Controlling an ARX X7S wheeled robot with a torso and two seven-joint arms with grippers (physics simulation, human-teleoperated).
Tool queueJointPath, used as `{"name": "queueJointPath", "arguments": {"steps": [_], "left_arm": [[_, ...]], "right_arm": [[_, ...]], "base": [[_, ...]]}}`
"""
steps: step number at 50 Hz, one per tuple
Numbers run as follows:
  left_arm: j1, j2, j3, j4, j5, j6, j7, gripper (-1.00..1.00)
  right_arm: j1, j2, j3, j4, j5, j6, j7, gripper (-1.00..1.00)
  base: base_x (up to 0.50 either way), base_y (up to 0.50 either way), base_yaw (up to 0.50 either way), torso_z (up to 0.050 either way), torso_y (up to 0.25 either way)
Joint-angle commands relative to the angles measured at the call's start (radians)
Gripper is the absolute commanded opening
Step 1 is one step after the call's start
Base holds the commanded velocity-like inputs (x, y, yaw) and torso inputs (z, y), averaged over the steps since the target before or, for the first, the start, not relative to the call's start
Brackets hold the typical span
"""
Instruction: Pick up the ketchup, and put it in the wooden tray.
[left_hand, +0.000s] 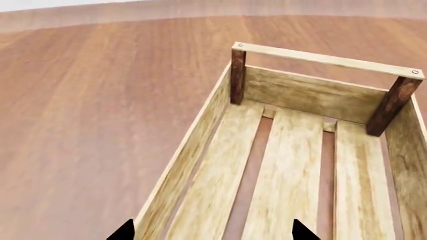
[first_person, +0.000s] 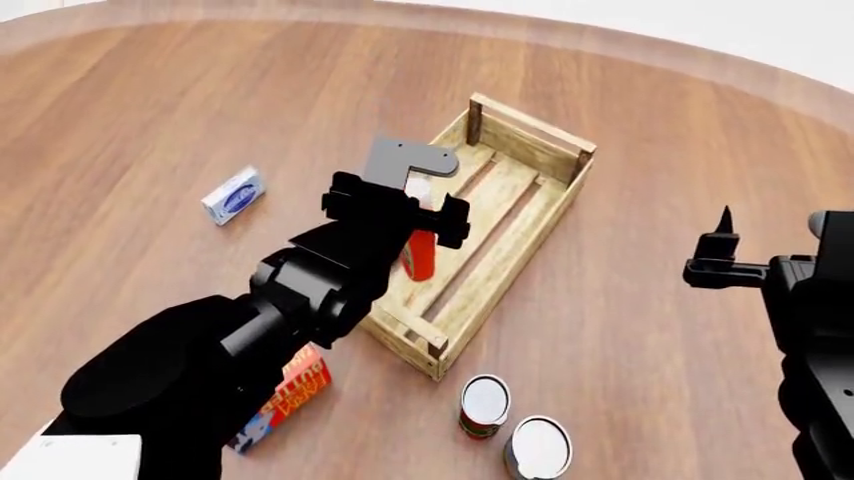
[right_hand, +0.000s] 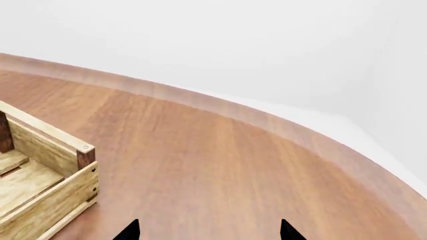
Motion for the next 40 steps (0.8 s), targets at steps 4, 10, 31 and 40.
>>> {"name": "queueJointPath", "arguments": {"steps": [4, 10, 31, 40], "left_arm": [[0.006, 0.0, -0.002, -0.006, 0.023, -0.014, 0.007, 1.0], [0.008, 0.0, -0.005, -0.016, 0.031, -0.015, 0.02, 1.0], [-0.003, 0.0, -0.006, -0.013, 0.031, -0.009, 0.041, 1.0], [-0.012, 0.0, -0.005, -0.001, 0.021, -0.005, 0.044, 1.0]], "right_arm": [[-0.02, -0.002, 0.004, -0.036, 0.007, 0.007, 0.011, 1.0], [-0.049, -0.006, 0.011, -0.086, 0.014, 0.021, 0.026, 1.0], [-0.165, -0.011, 0.057, -0.269, 0.051, 0.076, 0.08, 1.0], [-0.19, -0.005, 0.079, -0.324, 0.072, 0.108, 0.094, 1.0]], "base": [[0.0, 0.0, 0.0, -0.039, 0.182], [0.0, 0.0, 0.0, -0.04, 0.187], [0.0, 0.0, 0.0, -0.042, 0.188], [0.0, 0.0, 0.0, -0.042, 0.188]]}}
